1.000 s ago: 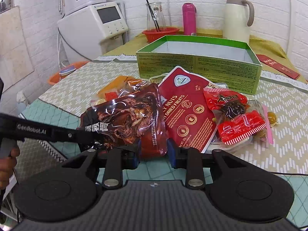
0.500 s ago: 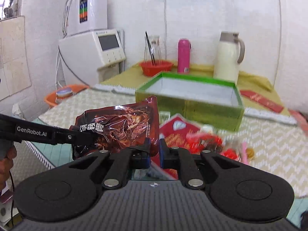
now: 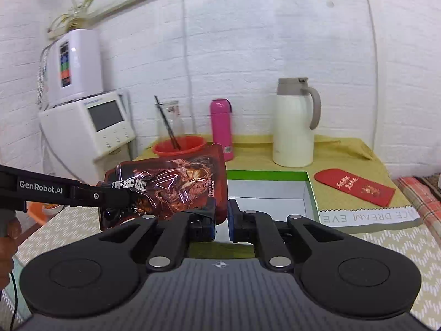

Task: Organize snacks
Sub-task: 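Lift the dark jerky pouch and carry it over the green box, then lower the jerky pouch into the box and open both grippers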

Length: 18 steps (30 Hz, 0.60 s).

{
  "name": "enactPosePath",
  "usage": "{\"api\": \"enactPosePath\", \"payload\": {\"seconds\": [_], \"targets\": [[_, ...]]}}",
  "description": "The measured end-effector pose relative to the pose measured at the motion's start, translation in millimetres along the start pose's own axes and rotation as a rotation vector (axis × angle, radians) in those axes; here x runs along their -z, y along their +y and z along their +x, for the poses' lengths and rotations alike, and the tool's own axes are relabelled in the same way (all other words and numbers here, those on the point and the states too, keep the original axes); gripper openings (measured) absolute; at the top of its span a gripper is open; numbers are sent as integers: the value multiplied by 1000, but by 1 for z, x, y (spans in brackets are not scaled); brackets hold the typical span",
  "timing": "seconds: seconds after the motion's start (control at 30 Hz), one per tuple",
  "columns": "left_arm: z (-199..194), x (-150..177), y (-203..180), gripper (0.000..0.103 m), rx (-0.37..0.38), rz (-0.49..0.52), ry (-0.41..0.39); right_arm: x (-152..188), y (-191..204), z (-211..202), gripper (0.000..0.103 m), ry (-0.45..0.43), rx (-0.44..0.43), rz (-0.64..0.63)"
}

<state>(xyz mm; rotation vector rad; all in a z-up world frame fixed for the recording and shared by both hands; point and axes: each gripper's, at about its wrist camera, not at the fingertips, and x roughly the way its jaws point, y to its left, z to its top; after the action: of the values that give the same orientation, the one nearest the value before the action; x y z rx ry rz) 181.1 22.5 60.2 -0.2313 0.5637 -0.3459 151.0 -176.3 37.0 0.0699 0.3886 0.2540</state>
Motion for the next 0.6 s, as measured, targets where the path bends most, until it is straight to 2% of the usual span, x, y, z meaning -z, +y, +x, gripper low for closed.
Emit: {"api": "enactPosePath", "payload": {"seconds": [0.27,0.6], "targets": [[85,-8,12,16,-29,6,108,9,-33,64,17,96,25,95],[140,-9,35,16,-89,14,190,18,-45,114,17,200,-5,157]]}}
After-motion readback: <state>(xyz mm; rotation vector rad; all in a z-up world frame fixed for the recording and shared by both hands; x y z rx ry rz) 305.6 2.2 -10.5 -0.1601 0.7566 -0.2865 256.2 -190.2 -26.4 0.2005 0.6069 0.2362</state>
